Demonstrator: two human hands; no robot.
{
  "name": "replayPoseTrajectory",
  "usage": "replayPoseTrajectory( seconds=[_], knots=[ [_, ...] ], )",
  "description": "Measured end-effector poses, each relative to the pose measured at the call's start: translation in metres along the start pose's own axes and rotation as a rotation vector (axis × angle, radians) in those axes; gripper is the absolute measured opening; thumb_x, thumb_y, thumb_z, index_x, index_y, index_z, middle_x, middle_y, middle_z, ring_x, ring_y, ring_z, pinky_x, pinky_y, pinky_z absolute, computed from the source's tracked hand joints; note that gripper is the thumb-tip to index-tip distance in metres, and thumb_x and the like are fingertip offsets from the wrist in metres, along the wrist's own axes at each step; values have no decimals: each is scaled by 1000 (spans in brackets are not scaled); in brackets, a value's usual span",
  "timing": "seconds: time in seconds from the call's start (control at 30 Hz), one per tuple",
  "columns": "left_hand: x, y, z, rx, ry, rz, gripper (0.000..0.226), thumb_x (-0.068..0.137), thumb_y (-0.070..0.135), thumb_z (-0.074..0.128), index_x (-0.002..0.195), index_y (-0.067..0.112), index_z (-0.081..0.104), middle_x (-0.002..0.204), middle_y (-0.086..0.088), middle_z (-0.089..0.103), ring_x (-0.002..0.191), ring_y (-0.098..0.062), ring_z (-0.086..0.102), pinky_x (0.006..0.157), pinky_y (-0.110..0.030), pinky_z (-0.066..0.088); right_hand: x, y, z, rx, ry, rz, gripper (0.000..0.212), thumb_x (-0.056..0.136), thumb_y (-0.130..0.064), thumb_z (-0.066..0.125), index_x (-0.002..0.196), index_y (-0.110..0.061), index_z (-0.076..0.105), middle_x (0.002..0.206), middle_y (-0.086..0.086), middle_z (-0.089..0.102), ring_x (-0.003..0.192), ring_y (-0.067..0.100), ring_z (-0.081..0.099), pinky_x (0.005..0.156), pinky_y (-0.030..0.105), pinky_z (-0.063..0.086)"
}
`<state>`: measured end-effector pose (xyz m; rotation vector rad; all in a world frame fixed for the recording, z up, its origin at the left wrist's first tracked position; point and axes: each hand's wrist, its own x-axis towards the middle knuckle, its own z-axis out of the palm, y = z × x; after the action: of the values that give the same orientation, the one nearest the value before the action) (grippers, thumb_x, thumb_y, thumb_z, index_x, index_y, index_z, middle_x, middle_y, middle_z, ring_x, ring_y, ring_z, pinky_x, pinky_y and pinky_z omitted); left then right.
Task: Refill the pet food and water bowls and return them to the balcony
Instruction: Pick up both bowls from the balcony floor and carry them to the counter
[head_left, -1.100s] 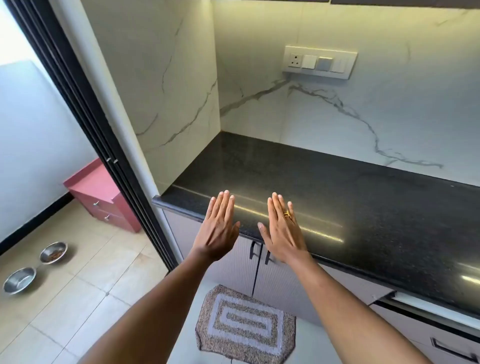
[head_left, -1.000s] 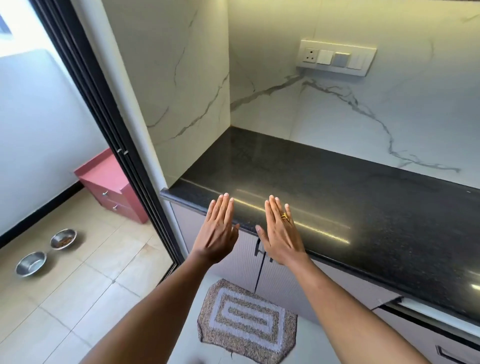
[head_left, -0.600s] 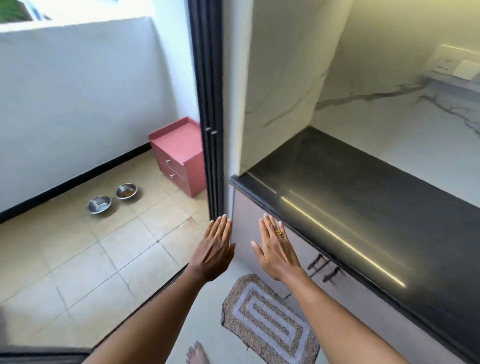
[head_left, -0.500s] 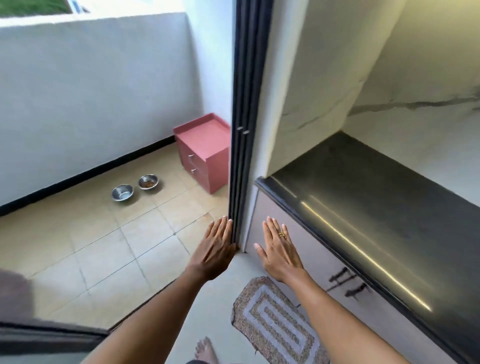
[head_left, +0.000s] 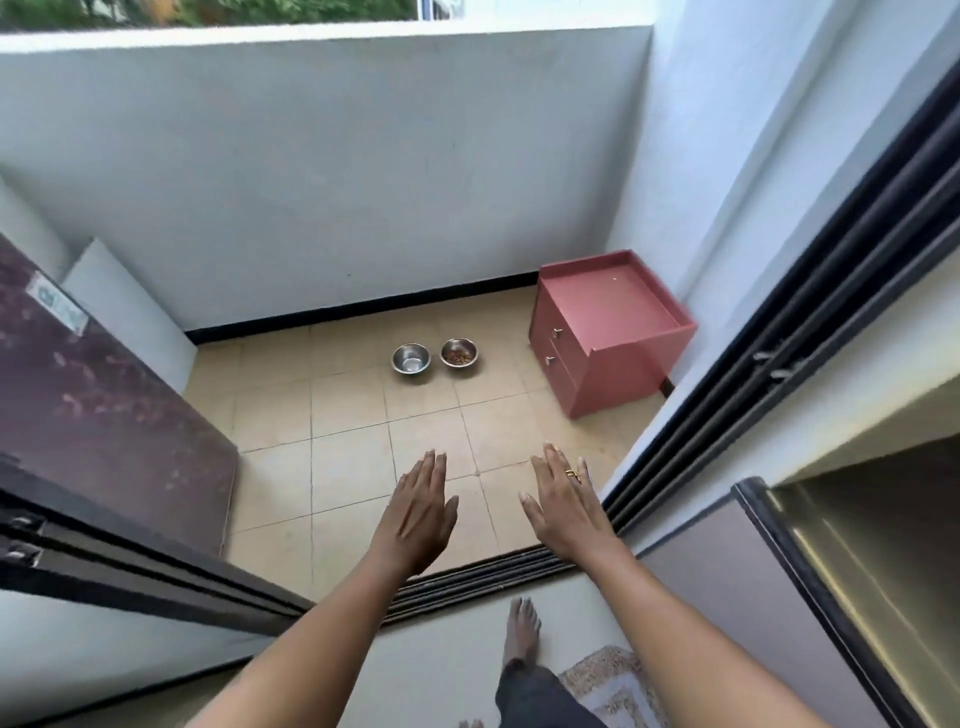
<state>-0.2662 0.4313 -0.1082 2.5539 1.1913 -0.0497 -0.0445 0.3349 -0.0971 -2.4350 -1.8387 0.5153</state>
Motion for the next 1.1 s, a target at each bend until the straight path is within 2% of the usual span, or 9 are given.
replayPoseTrajectory(
  seconds=[0.13, 0.3, 0.37, 0.47, 0.67, 0.83, 1.1],
  knots=[
    [44, -37, -8, 0, 0, -103, 76, 97, 46, 17, 158, 1, 17, 164, -21, 27, 152, -31, 29, 121, -43, 29, 72, 0, -4, -30, -54, -32, 61, 109, -40, 42, 162, -12, 27, 176, 16, 8, 162, 29, 16, 128, 61, 8],
    [117, -73, -38, 58, -46, -191, 85, 90, 52, 4, 156, 2, 25, 158, -19, 39, 146, -32, 39, 117, -42, 34, 171, 12, -23, 41, -91, -41, 57, 110, -40, 42, 159, -13, 30, 175, 16, 14, 160, 28, 24, 126, 55, 20],
    [144, -84, -53, 43, -45, -229, 77, 96, 50, 11, 156, 4, 26, 156, -16, 42, 144, -31, 41, 115, -42, 35, 207, 18, -33, 101, -110, -41, 57, 109, -40, 43, 159, -12, 32, 174, 15, 18, 157, 29, 30, 125, 48, 27],
    [186, -101, -71, 14, -12, -303, 63, 104, 39, 35, 156, 4, 26, 153, -15, 44, 138, -31, 45, 113, -41, 36, 265, 29, -44, 158, -122, -18, 57, 107, -36, 49, 156, -10, 36, 169, 15, 29, 153, 32, 37, 122, 45, 33],
    [246, -134, -100, 10, -53, -405, 64, 103, 36, 40, 157, 6, 24, 149, -11, 49, 134, -29, 48, 109, -41, 38, 352, 35, -64, 176, -143, 7, 53, 105, -33, 54, 151, -9, 43, 158, 10, 43, 141, 31, 49, 112, 46, 42],
    [303, -181, -109, 10, -83, -422, 57, 101, 34, 42, 151, 7, 31, 135, -13, 58, 122, -34, 54, 99, -45, 42, 426, 25, -68, 90, -189, -8, 53, 103, -31, 55, 150, -11, 43, 153, 9, 46, 136, 32, 52, 109, 46, 44],
    [418, -271, -120, -45, -193, -404, 53, 103, 33, 40, 149, 9, 31, 134, -12, 56, 123, -33, 52, 98, -47, 43, 548, 0, -68, 28, -253, 42, 50, 100, -29, 57, 146, -12, 46, 149, 6, 48, 131, 32, 56, 108, 46, 45]
  ],
)
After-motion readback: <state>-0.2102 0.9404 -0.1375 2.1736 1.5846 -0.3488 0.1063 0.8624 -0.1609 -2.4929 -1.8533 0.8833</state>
